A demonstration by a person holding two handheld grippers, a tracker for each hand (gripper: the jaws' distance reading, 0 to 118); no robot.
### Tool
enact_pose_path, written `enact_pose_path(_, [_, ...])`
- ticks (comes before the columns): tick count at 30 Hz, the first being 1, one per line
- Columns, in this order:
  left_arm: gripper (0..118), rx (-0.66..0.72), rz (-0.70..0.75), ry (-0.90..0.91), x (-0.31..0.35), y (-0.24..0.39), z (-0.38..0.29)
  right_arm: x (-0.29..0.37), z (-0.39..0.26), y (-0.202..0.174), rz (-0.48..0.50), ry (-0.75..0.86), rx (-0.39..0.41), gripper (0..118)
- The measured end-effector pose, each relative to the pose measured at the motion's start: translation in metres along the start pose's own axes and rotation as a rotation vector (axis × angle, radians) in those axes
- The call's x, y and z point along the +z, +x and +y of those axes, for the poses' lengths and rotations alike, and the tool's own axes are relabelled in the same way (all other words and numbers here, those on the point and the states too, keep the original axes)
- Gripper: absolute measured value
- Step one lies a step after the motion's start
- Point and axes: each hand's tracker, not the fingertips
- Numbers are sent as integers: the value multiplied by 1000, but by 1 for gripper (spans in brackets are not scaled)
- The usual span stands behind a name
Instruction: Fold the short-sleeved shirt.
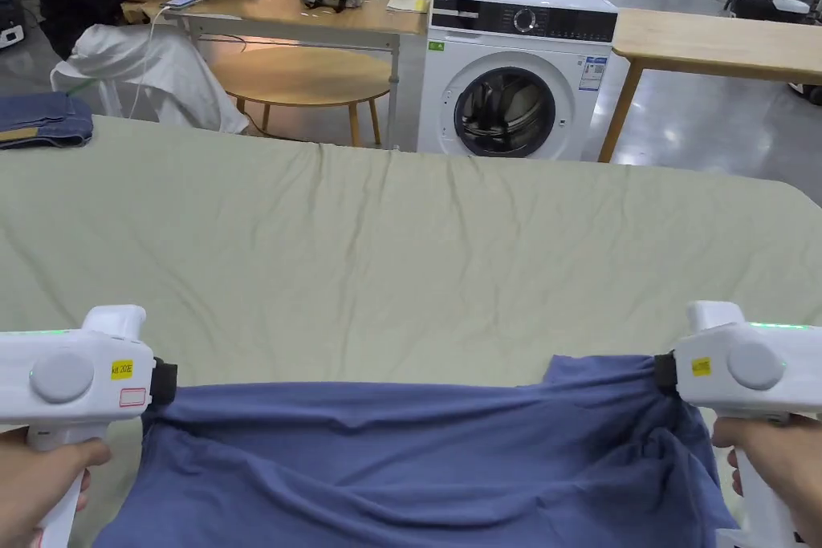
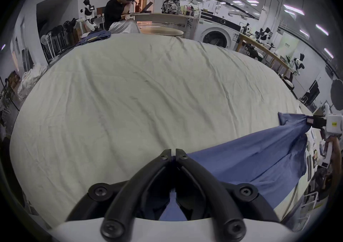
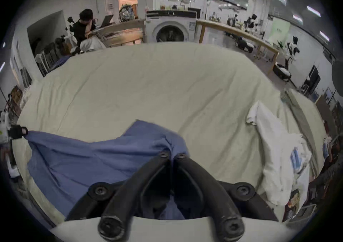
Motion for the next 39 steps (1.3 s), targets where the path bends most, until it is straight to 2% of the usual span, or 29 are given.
enact_pose_path(1, [0, 2, -3, 7, 8, -3, -3, 13, -5, 1, 3, 16, 22, 0])
enact_pose_path(4, [0, 7, -20, 48, 31, -10, -12, 26, -19, 13, 0, 28, -3, 0])
enact_pose_path(7, [0, 11, -37, 65, 47, -18, -20, 41, -39, 14, -22, 43, 40, 0])
enact_pose_path(10, [0, 4, -52, 66, 60, -22, -31, 64, -64, 10, -26, 47, 41, 0])
enact_pose_path(18, [0, -38, -52, 1, 76, -23, -74, 98, -129, 5, -59, -10, 66, 0])
enact_pose_path(28, [0, -72, 5, -152, 50, -22, -132, 58, -198, 9, -64, -191, 51, 0])
enact_pose_path(39, [0, -99, 88, -176, 25, -18, -143, 37, -213, 0, -89, -205, 41, 1])
